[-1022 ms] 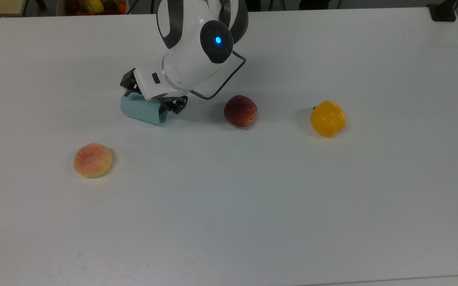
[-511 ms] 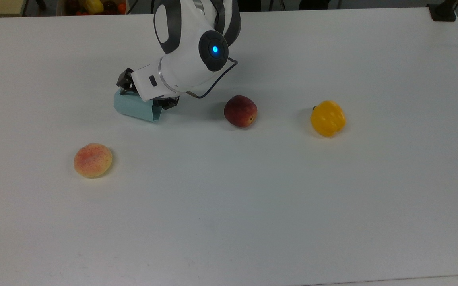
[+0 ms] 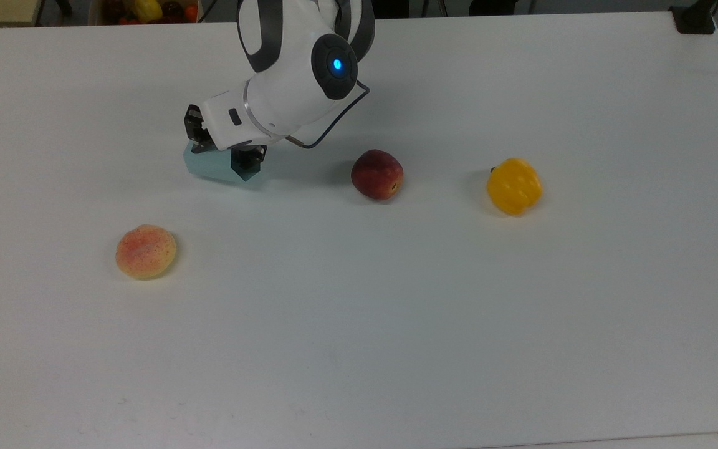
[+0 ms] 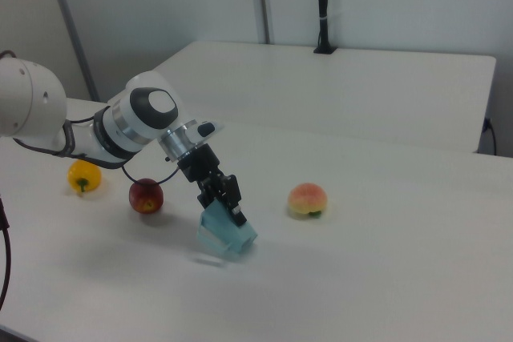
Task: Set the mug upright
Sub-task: 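Lift the gripped rim, rotating the cup upright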
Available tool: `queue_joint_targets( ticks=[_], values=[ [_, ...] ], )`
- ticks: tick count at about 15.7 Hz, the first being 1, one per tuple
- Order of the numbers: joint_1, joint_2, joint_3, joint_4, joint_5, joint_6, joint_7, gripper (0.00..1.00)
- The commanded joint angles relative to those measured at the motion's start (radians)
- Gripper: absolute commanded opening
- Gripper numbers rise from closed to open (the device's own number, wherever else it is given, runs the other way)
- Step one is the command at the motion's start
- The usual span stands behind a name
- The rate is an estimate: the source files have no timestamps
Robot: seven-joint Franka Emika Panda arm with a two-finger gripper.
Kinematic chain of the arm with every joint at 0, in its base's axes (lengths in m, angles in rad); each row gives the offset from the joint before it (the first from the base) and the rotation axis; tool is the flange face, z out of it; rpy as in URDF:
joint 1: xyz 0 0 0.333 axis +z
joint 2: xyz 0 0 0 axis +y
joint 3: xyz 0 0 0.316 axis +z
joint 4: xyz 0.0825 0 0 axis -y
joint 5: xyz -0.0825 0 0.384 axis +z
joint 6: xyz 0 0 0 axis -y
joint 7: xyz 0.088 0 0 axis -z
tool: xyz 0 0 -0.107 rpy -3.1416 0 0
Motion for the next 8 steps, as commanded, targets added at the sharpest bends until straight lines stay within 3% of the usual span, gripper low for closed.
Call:
queue_joint_targets(
  ticks=[1,5,8],
  values=[
    [0.009,-0.008,-0.007,-0.034,0.028,0.029,0.006,0.00],
    [0.001,-0.037,-0.006,-0.013,0.053,0.029,0.001,0.00],
    [0.001,-0.060,-0.007,0.024,0.154,0.024,-0.055,0.00]
  ],
)
